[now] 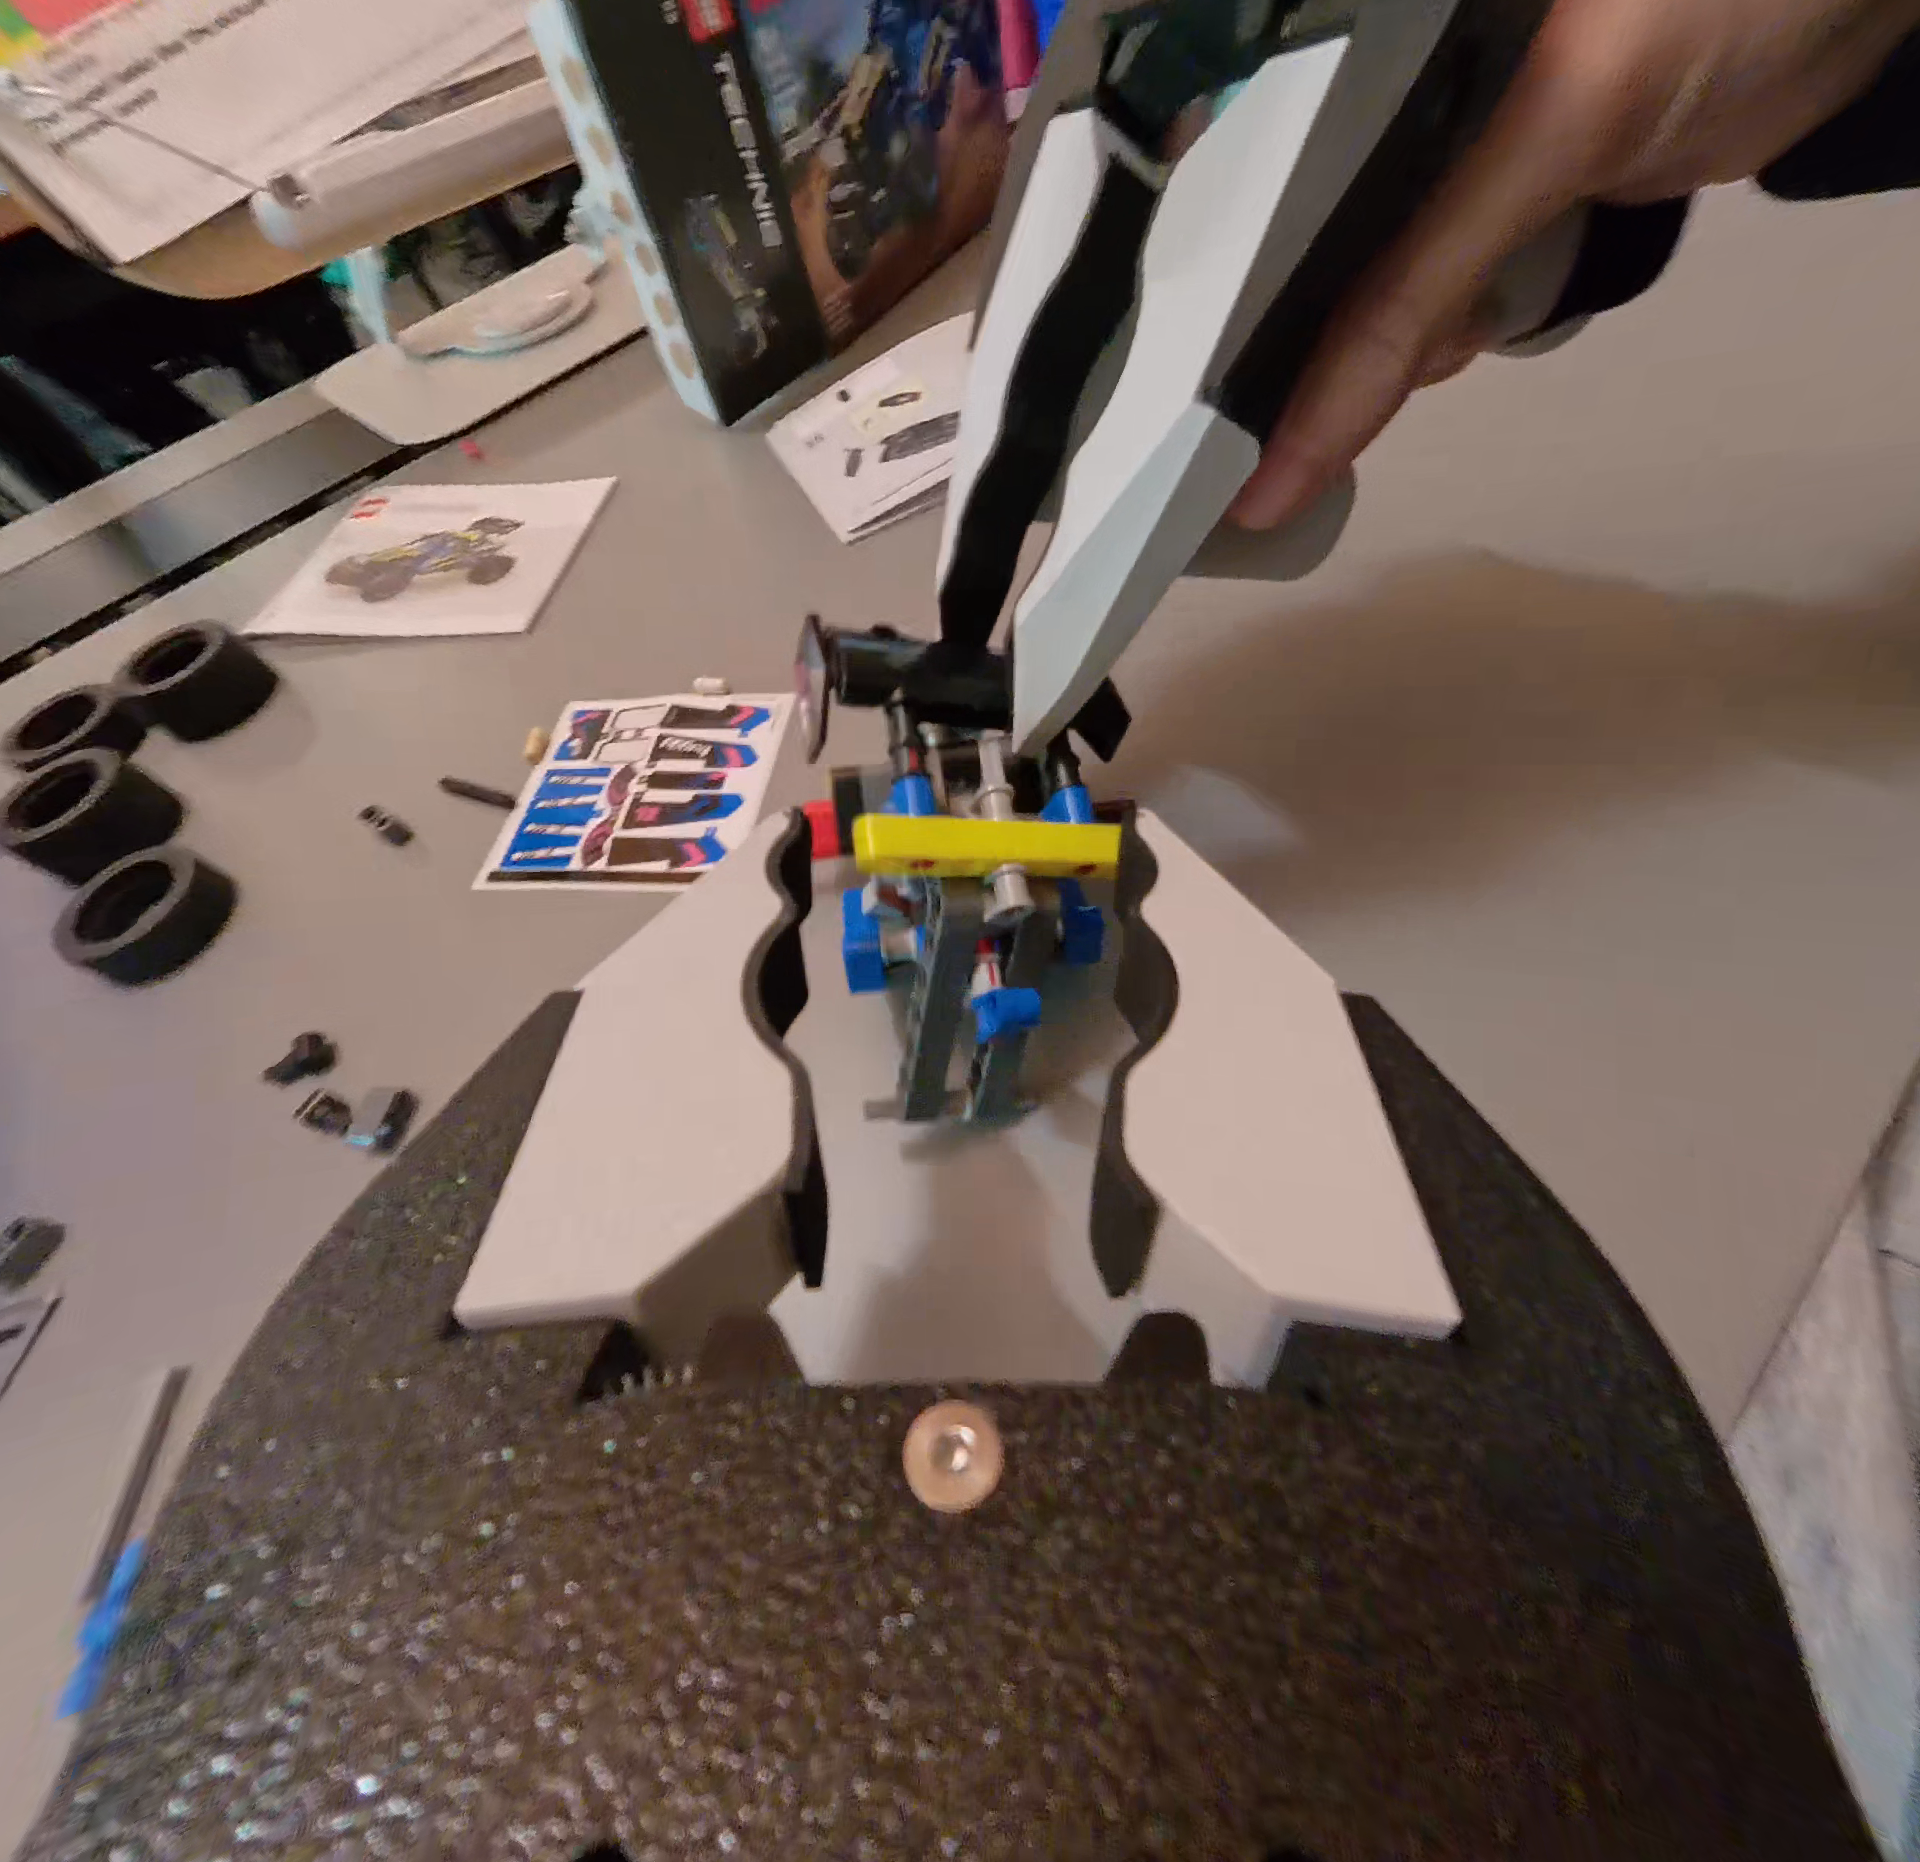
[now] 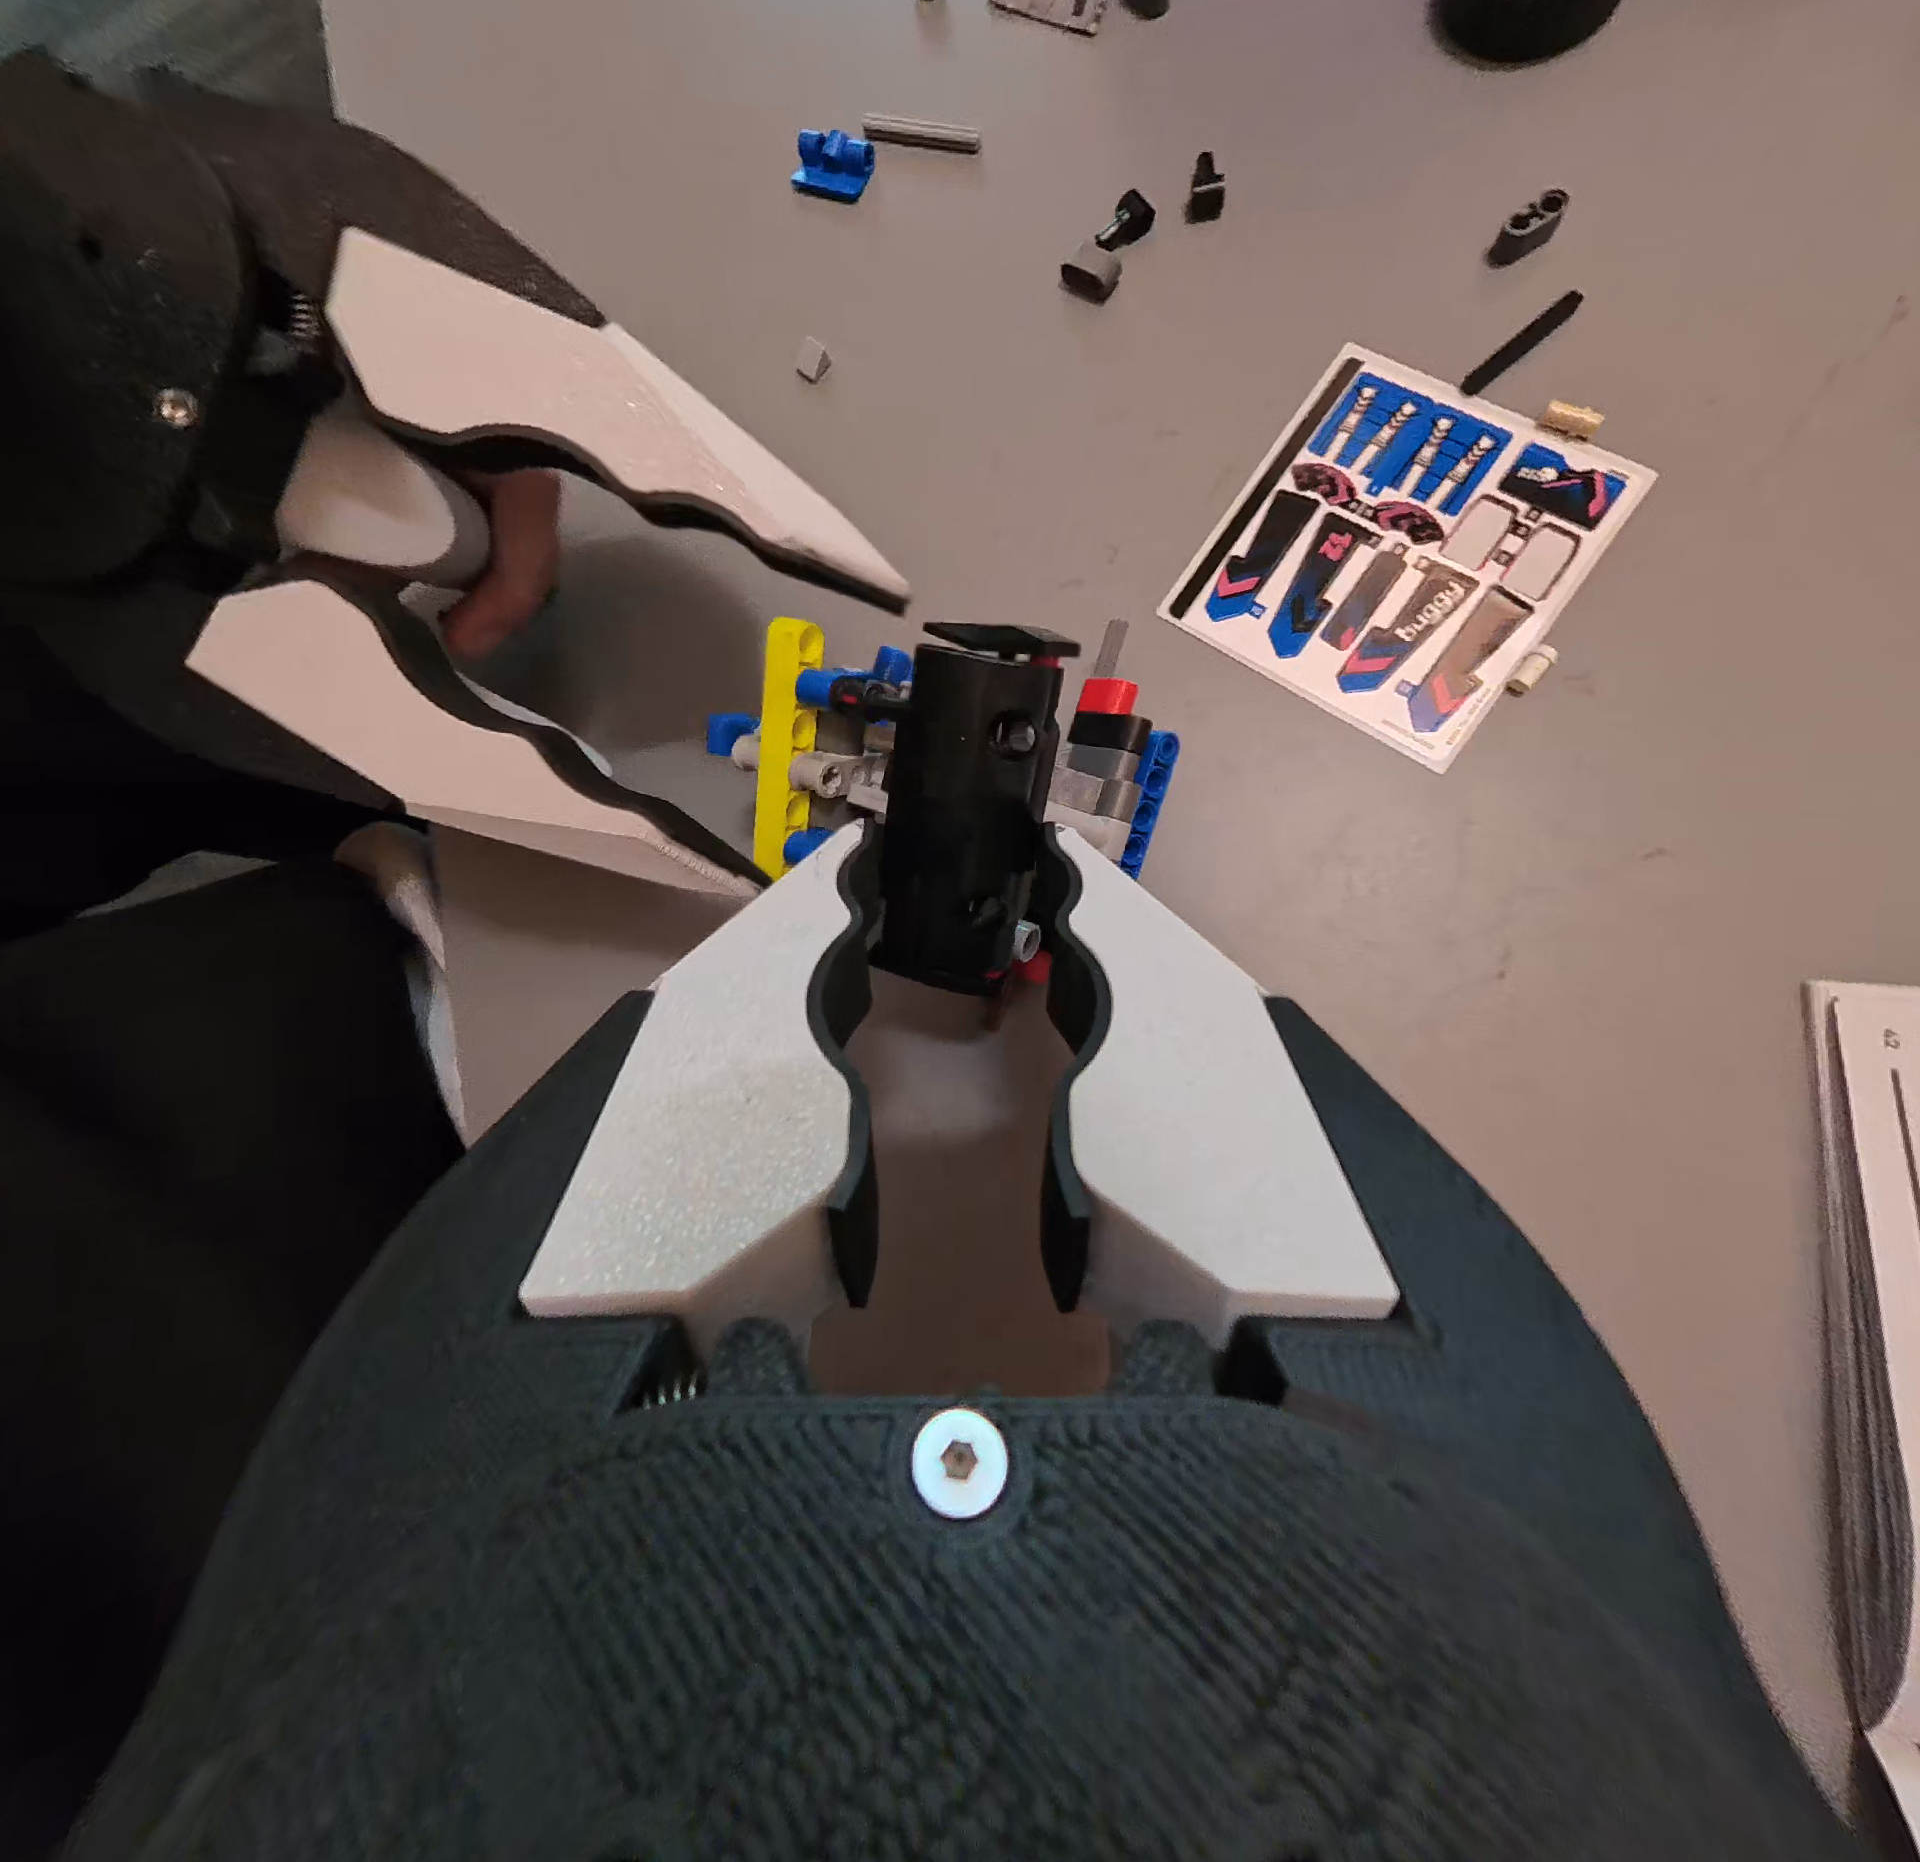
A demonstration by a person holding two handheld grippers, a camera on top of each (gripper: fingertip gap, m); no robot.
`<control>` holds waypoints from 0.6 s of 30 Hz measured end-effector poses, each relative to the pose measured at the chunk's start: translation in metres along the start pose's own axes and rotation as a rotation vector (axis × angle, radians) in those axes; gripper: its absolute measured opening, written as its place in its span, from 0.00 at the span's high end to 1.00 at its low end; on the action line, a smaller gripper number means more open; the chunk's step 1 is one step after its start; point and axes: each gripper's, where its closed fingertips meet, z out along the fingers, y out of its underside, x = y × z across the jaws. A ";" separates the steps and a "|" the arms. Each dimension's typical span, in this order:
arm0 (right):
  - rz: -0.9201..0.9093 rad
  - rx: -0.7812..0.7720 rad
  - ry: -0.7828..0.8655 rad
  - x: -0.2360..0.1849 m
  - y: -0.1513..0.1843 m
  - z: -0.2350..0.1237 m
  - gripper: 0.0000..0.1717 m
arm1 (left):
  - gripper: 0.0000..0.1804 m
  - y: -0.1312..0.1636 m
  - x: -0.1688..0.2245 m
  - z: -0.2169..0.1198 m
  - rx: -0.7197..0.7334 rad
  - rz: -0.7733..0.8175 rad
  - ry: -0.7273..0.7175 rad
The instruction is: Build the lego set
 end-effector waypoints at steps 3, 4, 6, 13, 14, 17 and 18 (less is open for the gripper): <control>0.035 0.011 0.025 0.002 -0.004 0.002 0.84 | 0.68 0.002 -0.002 -0.006 0.004 0.018 -0.042; 0.045 0.010 0.023 0.002 -0.006 0.003 0.84 | 0.68 0.004 -0.002 -0.008 0.010 0.039 -0.055; 0.054 -0.007 0.021 0.003 -0.008 0.005 0.84 | 0.68 0.006 -0.001 -0.009 0.038 0.097 -0.076; 0.064 -0.091 -0.021 0.000 -0.015 0.016 0.83 | 0.67 0.012 -0.015 0.000 -0.022 0.154 -0.171; 0.062 -0.101 -0.021 0.001 -0.016 0.018 0.82 | 0.67 0.012 -0.017 0.001 -0.022 0.151 -0.168; 0.040 -0.082 0.003 0.008 -0.023 0.020 0.82 | 0.67 0.013 -0.026 0.003 -0.021 0.093 -0.138; 0.030 -0.078 0.008 0.009 -0.024 0.021 0.82 | 0.67 0.013 -0.028 0.004 -0.020 0.075 -0.117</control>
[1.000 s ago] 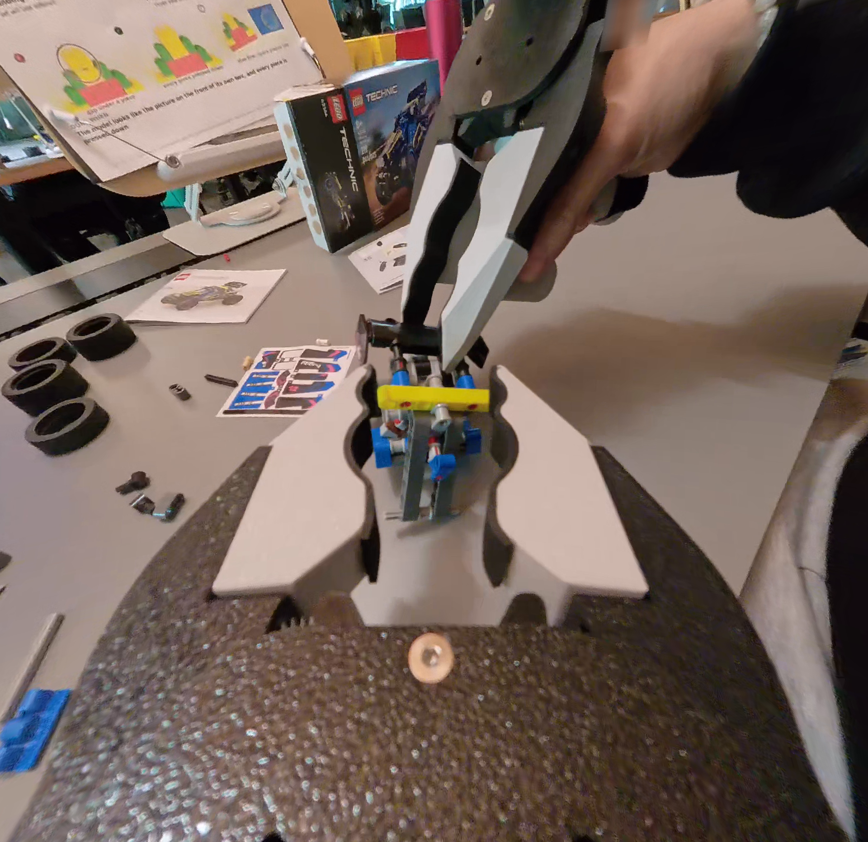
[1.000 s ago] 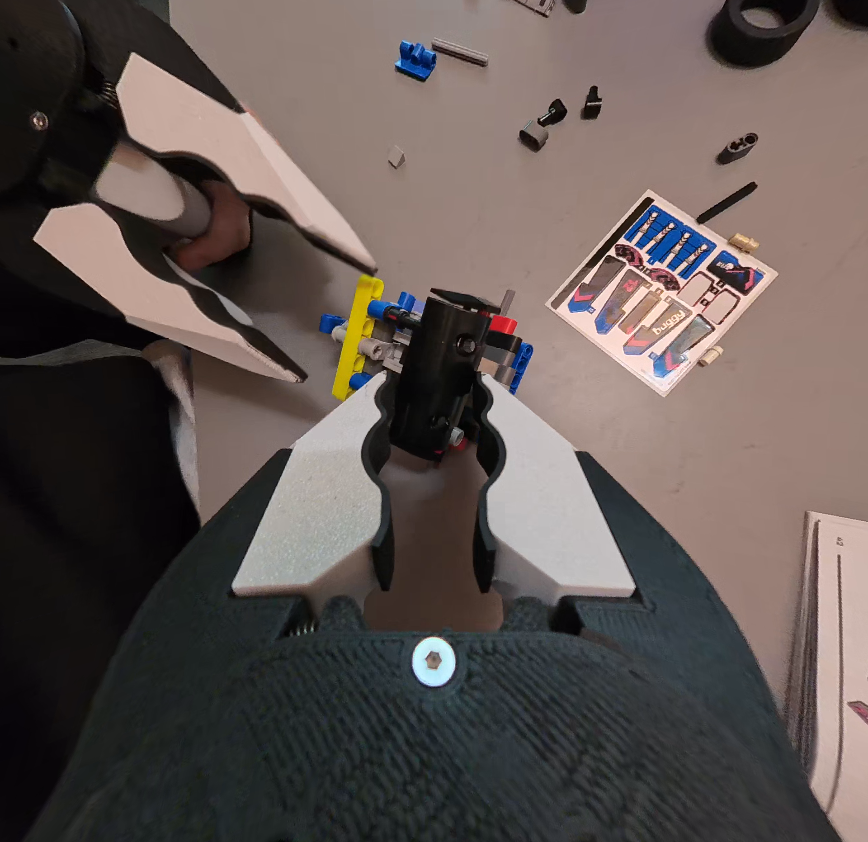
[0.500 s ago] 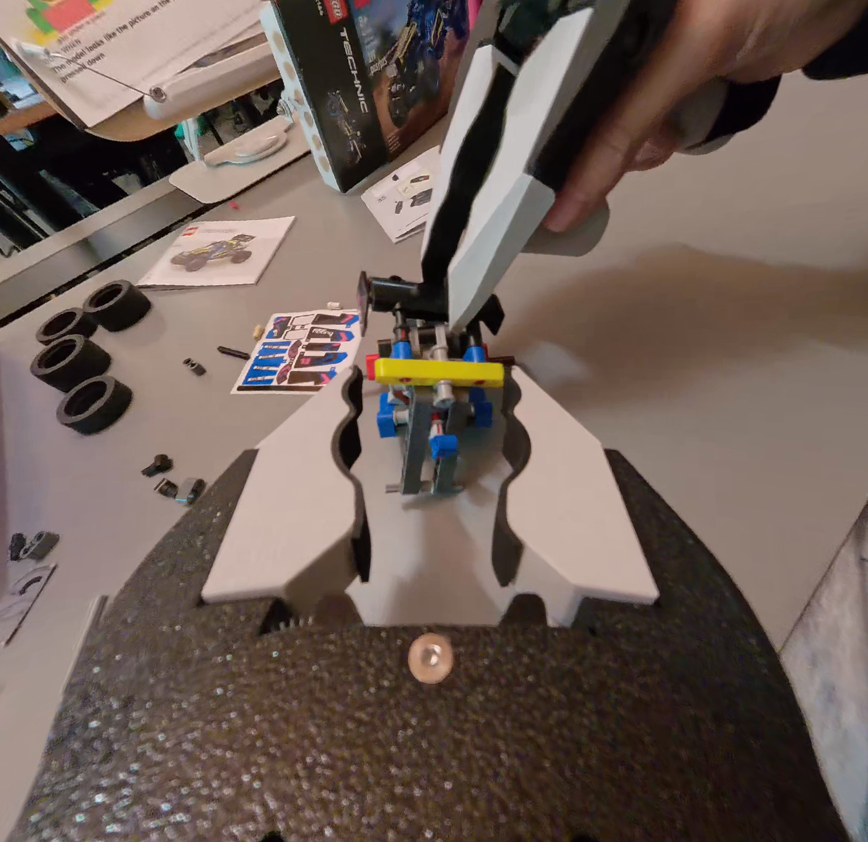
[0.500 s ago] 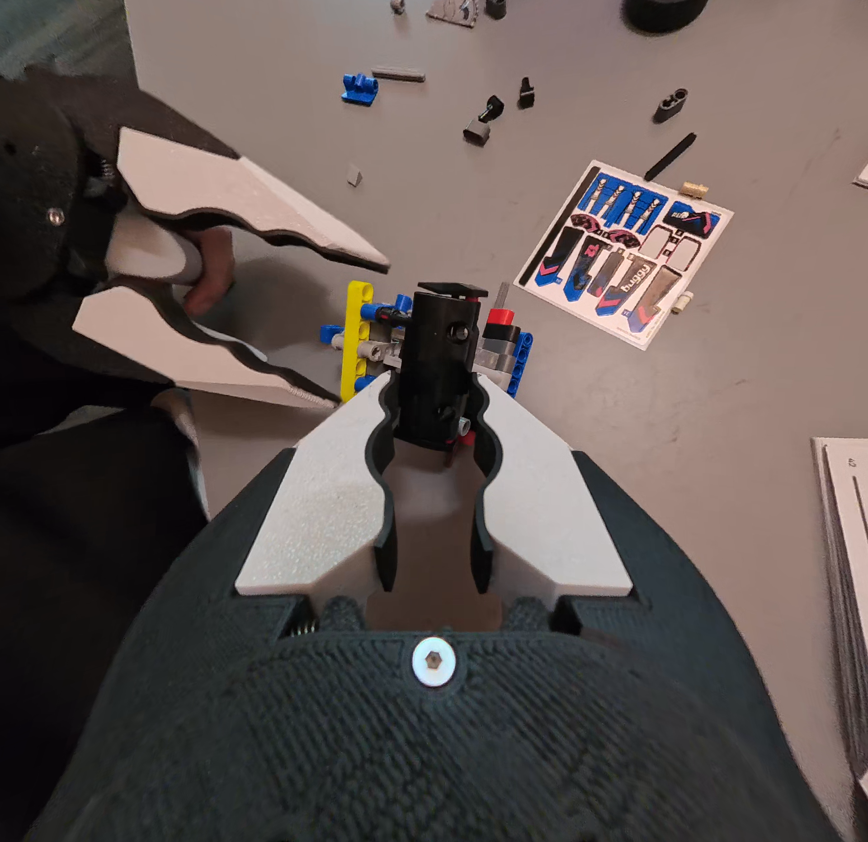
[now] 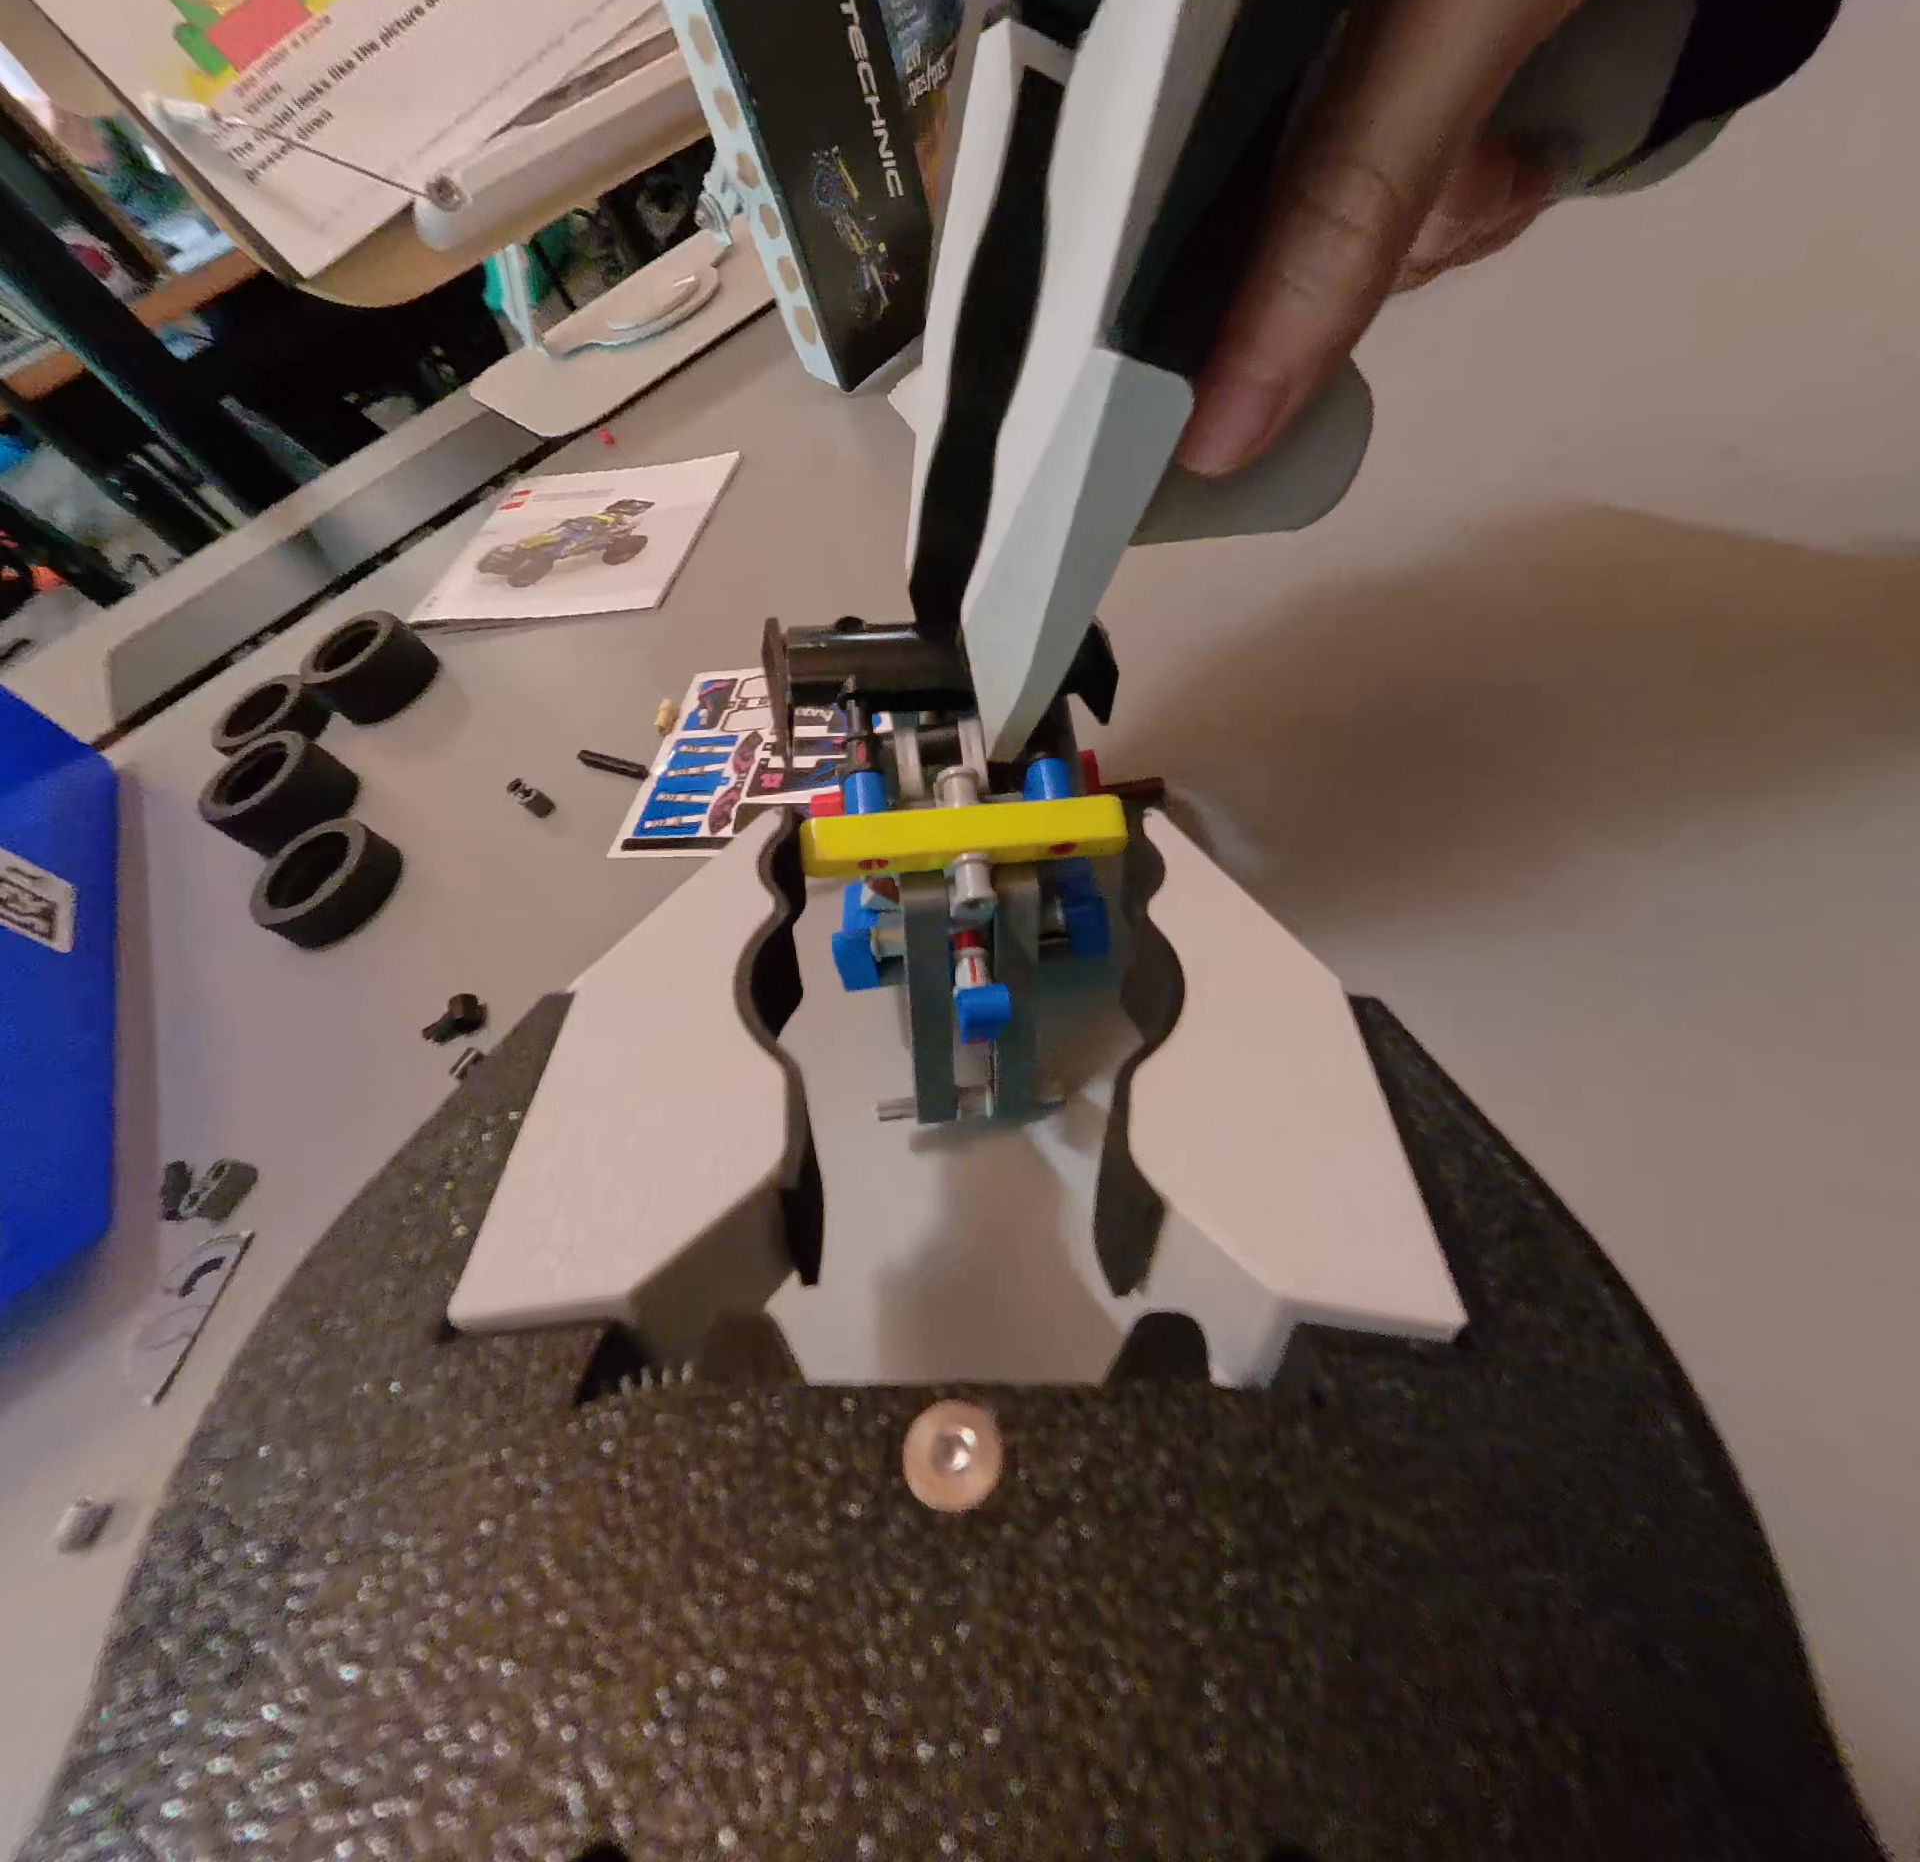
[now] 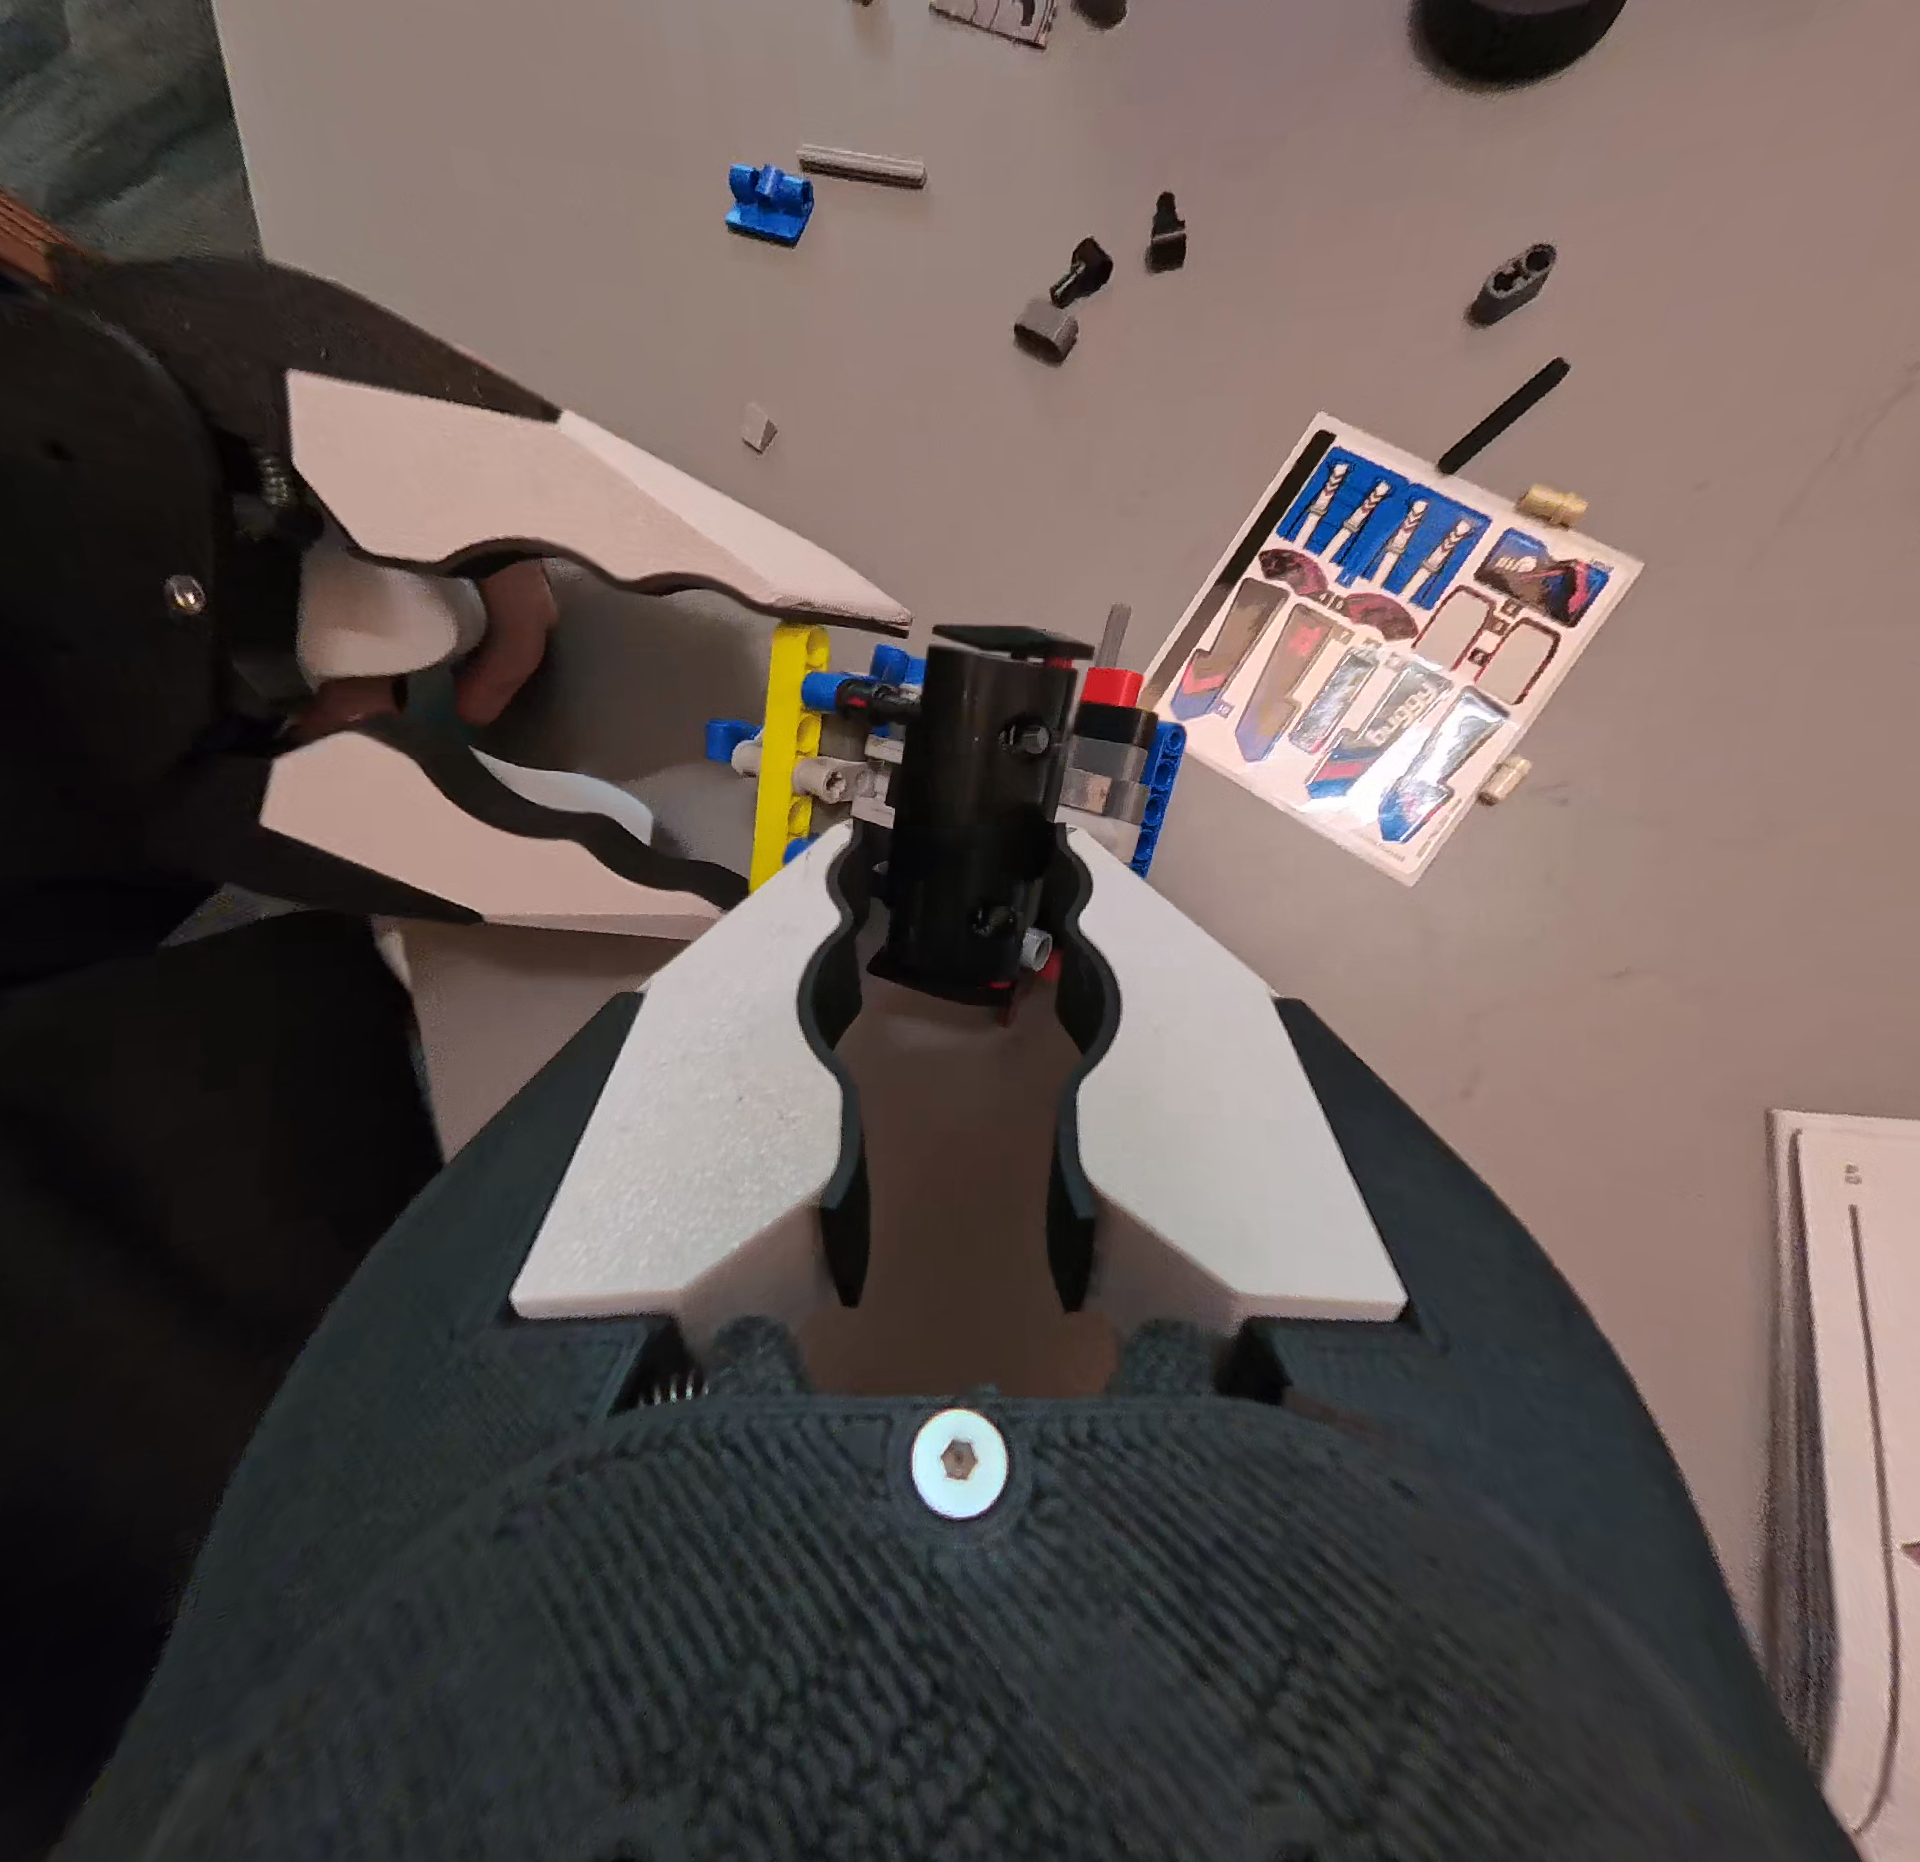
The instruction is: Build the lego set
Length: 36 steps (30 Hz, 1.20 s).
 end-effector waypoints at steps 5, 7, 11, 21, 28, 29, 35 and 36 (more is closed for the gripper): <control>0.004 0.053 0.002 0.005 -0.005 0.001 0.84 | 0.68 0.000 -0.006 0.002 0.007 0.035 -0.013; -0.015 0.052 0.019 0.004 -0.004 0.000 0.84 | 0.67 -0.002 -0.005 0.003 0.018 0.097 -0.055; -0.028 0.049 0.041 0.005 -0.003 -0.002 0.84 | 0.67 -0.004 -0.005 0.004 0.028 0.156 -0.091; -0.076 0.038 0.059 0.007 -0.003 0.000 0.84 | 0.67 -0.003 -0.006 0.006 0.025 0.181 -0.104; -0.221 -0.048 0.247 0.008 -0.010 -0.004 0.85 | 0.67 -0.004 -0.013 0.005 0.027 0.186 -0.174; -0.240 -0.064 0.272 0.007 -0.012 -0.005 0.85 | 0.67 -0.004 -0.015 0.004 0.029 0.182 -0.180; -0.292 -0.103 0.357 0.010 -0.015 -0.004 0.85 | 0.68 -0.004 -0.018 0.006 0.024 0.183 -0.194; -0.298 -0.103 0.371 0.010 -0.015 -0.005 0.85 | 0.68 -0.004 -0.018 0.005 0.024 0.183 -0.196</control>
